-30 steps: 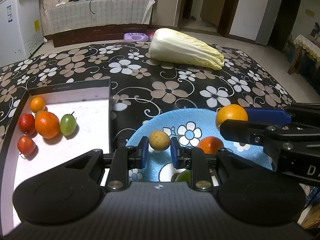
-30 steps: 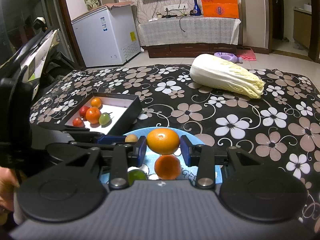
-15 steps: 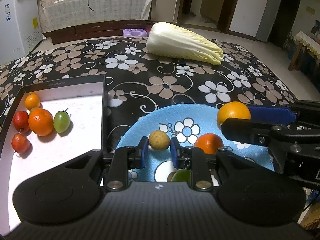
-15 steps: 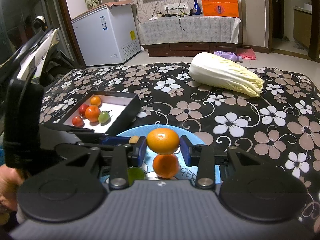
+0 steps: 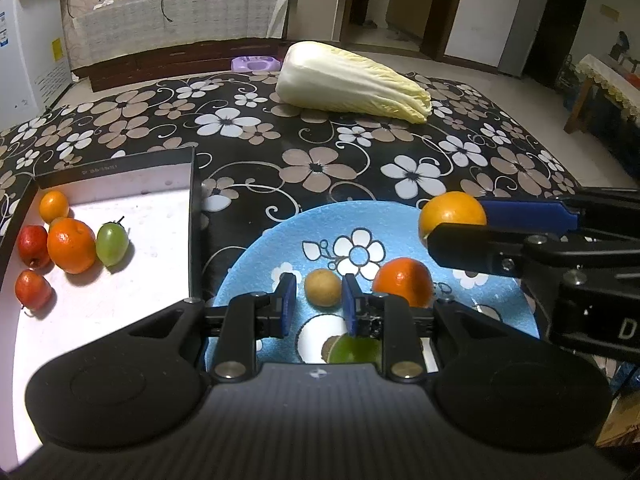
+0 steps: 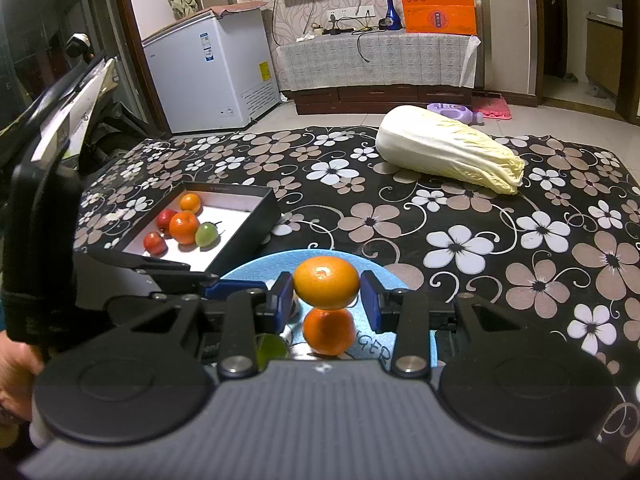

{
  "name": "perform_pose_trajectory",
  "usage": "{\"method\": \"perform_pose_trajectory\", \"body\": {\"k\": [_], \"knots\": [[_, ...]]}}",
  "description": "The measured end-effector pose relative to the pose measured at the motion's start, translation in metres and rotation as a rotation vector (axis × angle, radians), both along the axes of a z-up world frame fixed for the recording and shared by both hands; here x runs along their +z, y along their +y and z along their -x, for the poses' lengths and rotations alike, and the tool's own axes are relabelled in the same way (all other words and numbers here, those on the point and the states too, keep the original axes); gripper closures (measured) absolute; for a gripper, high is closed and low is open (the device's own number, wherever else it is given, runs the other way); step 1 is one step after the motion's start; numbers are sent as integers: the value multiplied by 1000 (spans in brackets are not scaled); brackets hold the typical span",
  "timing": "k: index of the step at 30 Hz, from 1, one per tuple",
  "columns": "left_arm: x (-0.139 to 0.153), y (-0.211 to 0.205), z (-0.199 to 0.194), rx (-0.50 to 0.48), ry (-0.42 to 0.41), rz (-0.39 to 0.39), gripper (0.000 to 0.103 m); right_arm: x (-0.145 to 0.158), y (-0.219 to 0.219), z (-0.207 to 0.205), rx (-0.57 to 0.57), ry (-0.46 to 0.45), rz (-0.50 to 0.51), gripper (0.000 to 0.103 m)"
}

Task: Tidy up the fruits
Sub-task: 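Carry the kiwi with the left tool over the blue plate while the right tool holds the tomato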

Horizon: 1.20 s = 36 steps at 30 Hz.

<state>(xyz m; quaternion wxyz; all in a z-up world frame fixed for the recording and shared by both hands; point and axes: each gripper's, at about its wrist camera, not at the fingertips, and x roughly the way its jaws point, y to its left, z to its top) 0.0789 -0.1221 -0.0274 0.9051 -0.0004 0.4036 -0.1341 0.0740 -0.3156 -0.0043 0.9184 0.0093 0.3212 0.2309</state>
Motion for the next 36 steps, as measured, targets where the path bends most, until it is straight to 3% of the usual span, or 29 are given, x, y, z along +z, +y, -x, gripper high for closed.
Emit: {"method": "perform_pose_trajectory", "body": {"k": [5, 9, 18, 22, 36], "knots": [[3, 1, 2, -7, -8, 8, 74, 0, -1, -1, -4, 0, 0, 63], [7, 4, 4, -3, -21, 6, 66, 0, -2, -1, -4, 0, 1, 63], [13, 8, 7, 3, -34, 5, 63, 1, -1, -1, -3, 0, 1, 63], [14, 10, 8, 11, -40, 1, 57, 1, -1, -1, -3, 0, 1, 63], [17, 17, 8, 32, -49, 4, 55, 0, 6, 0, 31, 21, 22, 63]]}}
